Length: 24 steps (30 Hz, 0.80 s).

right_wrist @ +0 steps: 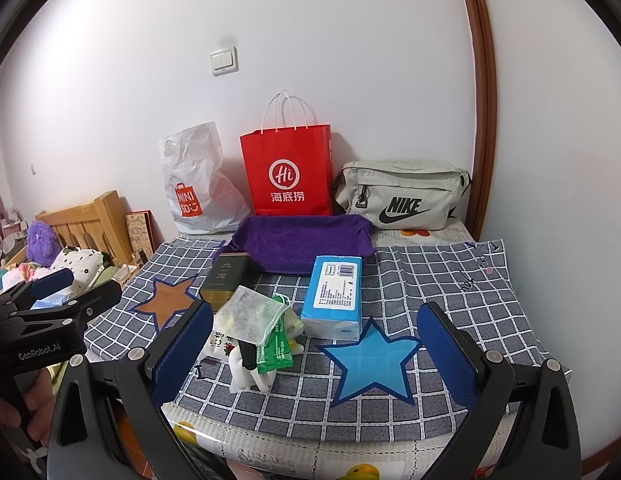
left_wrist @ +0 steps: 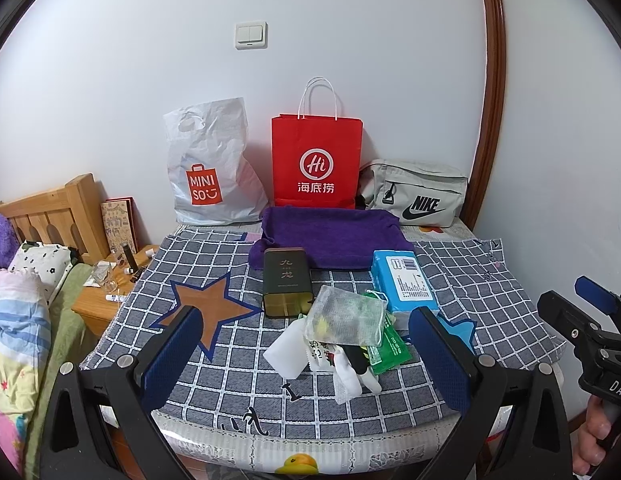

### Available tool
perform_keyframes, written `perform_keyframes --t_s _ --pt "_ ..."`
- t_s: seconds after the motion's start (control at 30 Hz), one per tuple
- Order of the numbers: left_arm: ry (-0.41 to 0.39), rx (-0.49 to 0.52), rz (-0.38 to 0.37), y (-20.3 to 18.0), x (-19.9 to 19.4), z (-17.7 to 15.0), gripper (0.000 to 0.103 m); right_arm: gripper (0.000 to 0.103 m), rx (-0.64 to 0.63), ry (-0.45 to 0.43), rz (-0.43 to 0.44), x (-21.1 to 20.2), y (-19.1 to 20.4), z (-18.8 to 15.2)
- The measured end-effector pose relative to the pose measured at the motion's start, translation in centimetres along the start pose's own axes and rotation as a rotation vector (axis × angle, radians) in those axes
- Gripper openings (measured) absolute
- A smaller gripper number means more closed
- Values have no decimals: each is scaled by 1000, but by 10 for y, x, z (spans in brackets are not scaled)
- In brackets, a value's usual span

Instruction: Organize soft objects

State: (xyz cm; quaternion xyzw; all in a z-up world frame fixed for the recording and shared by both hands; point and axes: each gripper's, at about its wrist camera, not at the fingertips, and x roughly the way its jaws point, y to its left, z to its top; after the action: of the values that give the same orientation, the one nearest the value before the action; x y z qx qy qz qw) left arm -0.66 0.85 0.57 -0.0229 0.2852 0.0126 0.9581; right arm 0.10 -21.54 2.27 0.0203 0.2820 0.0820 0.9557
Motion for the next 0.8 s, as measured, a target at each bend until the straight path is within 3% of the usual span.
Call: perform_keyframes --t_s 0.3,0.37,0.53,0.6,0.63,0.67,0.8 --pt "40 -1 -31 0 21 -5 103 101 4 16 13 10 -2 -3" --pt "65 -9 -62 2 32 -7 101 101 5 28 18 17 -4 -6" --pt "124 -19 -52 5 61 -17 101 101 -2 64 27 40 -4 -12" --pt "147 -21 -60 7 73 -21 94 101 -6 79 31 49 -4 -15" --pt "160 -29 -67 10 79 -23 82 101 -9 87 34 55 -4 -17" --pt "182 -48 -72 13 87 -26 78 101 -14 101 35 62 -4 -19" --pt "221 -71 -48 24 110 -35 78 101 -25 155 50 87 -2 -28"
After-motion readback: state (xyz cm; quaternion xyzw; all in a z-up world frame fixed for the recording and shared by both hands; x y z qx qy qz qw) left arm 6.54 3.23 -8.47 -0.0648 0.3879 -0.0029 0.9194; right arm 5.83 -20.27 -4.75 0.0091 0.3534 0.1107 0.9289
